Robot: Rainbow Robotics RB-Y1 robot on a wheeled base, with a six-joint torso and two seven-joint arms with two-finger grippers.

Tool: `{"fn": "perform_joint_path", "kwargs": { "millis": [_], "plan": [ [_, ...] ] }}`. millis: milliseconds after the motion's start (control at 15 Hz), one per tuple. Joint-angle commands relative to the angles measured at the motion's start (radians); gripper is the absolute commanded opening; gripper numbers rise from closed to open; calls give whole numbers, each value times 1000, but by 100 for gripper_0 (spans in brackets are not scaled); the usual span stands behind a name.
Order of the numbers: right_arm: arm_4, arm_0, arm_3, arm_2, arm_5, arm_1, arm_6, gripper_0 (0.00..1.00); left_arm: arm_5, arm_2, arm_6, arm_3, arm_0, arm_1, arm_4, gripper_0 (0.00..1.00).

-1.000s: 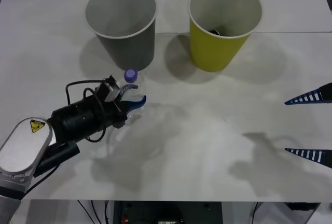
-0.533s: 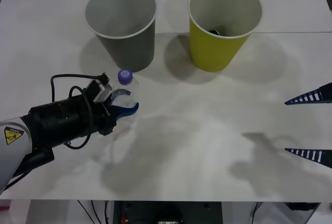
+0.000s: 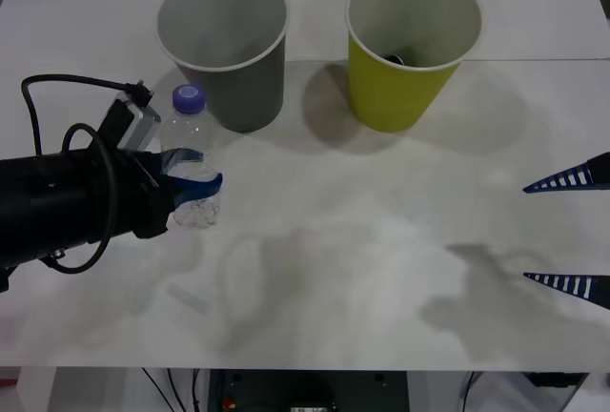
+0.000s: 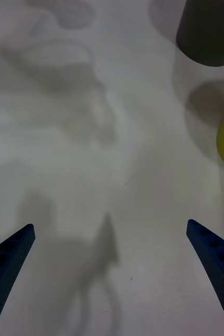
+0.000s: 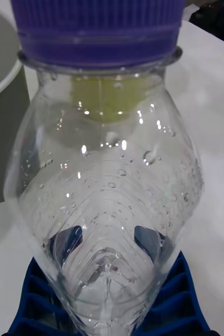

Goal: Put the can into the green bin and the plastic bottle into the gray bin

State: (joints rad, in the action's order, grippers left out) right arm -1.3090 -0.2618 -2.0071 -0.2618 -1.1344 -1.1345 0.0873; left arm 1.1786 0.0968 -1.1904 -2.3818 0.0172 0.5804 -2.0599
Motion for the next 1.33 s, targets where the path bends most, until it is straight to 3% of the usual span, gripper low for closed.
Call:
{"fn": "perform_joint_path", "kwargs": {
  "millis": [67,267,400,533,867,1067,1333],
  "plan": [
    [0,0,0,0,0,0,0,100,50,60,-113,-48,-2,19,3,0],
    [0,0,0,0,0,0,0,100,161,150,-143,-53,-39,62,44,0],
    [0,0,0,0,0,0,0,100,236,181,-227,-54,-92,118,64,0],
    [0,0,0,0,0,0,0,100,291,193,-233,-33,-157,188,73,0],
    [0,0,0,0,0,0,0,100,325,192,-238,210,-356,283,221,0],
    [0,0,0,0,0,0,0,100,392,136,-238,357,-531,322,248,0],
    [0,0,0,0,0,0,0,100,392,30,-238,567,-749,348,271,0]
  ]
}}
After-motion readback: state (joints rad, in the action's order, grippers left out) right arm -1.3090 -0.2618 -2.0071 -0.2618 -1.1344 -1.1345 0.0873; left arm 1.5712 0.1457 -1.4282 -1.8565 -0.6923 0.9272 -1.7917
